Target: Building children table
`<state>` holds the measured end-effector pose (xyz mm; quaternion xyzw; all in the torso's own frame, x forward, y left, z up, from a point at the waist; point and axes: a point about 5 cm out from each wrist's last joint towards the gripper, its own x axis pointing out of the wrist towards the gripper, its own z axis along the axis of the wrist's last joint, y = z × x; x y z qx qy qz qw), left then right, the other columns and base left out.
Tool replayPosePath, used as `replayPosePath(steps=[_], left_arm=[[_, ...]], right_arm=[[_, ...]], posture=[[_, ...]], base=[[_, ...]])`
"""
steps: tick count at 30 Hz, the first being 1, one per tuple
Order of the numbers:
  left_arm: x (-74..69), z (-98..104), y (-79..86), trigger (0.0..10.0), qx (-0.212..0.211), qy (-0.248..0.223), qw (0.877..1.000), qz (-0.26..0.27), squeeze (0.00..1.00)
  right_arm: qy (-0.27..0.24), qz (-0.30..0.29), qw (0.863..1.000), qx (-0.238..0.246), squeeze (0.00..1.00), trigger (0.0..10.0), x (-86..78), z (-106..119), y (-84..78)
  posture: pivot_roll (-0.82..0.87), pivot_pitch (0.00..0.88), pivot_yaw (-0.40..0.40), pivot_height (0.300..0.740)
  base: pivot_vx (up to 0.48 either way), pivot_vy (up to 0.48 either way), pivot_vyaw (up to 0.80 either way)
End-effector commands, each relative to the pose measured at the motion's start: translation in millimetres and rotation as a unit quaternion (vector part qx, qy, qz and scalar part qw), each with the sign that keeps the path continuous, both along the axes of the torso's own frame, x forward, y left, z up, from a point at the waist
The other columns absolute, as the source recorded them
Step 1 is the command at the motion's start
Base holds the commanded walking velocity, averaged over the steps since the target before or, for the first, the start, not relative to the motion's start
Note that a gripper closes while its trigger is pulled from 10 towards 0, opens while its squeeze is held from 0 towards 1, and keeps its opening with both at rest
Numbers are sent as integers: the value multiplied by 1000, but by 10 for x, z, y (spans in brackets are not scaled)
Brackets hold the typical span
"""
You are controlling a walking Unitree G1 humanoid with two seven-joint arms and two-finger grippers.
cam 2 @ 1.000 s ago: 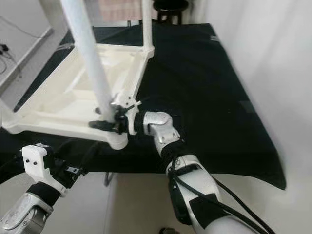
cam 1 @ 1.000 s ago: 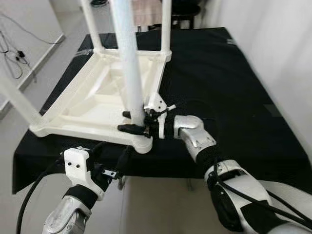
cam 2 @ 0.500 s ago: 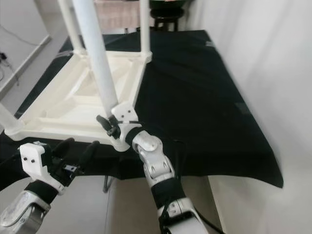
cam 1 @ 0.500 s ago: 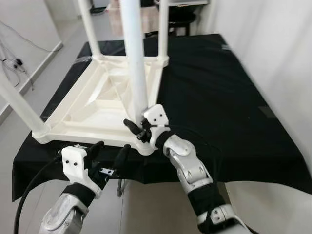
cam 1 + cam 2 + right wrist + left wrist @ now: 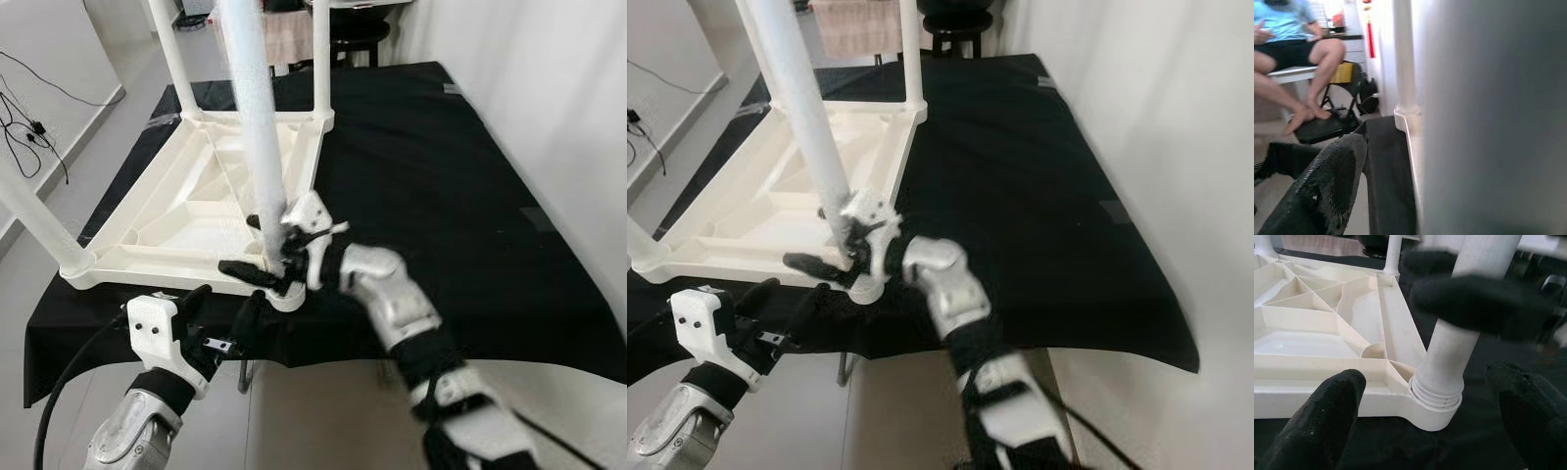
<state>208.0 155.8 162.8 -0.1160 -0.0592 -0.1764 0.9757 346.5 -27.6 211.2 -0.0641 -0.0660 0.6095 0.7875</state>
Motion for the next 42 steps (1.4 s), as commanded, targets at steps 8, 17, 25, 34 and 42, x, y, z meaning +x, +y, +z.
replayPosePath(steps=[8, 17, 25, 34, 42], left_arm=[[-18, -37, 31, 10000, 7, 11, 1000, 8, 0], [-40, -23, 25, 10000, 6, 11, 1000, 7, 0], [-58, -18, 26, 10000, 5, 12, 1000, 5, 0], [-63, 8, 84, 10000, 8, 12, 1000, 8, 0], [-4, -32, 99, 10000, 15, 17, 1000, 6, 0]], right_arm=[[23, 27, 999, -3, 0, 10000, 152, 23, -6], [62, 91, 993, -29, 0, 0, 137, -50, -78], [27, 59, 997, -31, 0, 0, 195, -2, -207], [83, -385, 918, -38, 0, 0, 105, -484, -444], [77, -311, 947, -19, 0, 2157, -7, -566, 120]], posture=[[34, 122, 25, 740], [31, 139, 24, 740], [34, 147, 29, 740], [23, 175, 48, 740], [38, 130, 48, 740]], base=[[0, 0, 0], [0, 0, 0], [0, 0, 0], [0, 0, 0], [0, 0, 0]])
